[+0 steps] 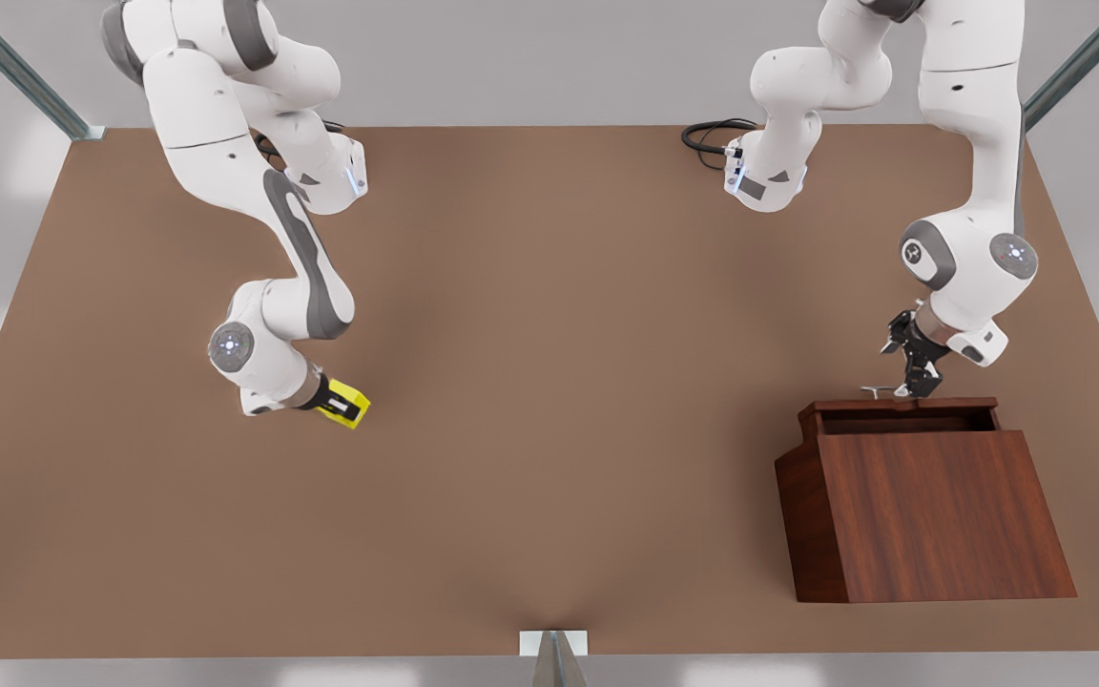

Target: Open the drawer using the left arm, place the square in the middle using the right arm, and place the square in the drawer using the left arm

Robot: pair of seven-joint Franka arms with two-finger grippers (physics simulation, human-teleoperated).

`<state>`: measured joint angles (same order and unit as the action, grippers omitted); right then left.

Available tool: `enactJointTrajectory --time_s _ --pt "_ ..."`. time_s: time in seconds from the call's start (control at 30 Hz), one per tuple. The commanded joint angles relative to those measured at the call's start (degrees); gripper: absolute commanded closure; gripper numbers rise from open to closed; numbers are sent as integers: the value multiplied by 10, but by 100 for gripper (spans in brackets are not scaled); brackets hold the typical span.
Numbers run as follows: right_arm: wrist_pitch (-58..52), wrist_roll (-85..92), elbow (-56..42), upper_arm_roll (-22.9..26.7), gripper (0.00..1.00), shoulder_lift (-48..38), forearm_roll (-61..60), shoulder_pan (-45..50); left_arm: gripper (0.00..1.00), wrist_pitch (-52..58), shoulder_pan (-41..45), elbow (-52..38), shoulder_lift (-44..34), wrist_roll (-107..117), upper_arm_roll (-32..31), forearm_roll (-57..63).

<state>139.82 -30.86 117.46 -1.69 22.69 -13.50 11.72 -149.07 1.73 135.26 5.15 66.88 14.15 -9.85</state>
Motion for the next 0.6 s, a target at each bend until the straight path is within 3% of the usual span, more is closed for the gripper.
enactJointTrajectory --time_s 0.0,0.4,0.57 --pt "-1 -17 -5 -6 36 2 1 1 0 0 0 2 -1 0 0 1" --pt "2 -537 -325 7 35 219 3 312 0 7 1 81 -78 1 19 1" --pt "6 -662 -447 13 35 299 5 373 0 15 4 100 -109 1 31 1"
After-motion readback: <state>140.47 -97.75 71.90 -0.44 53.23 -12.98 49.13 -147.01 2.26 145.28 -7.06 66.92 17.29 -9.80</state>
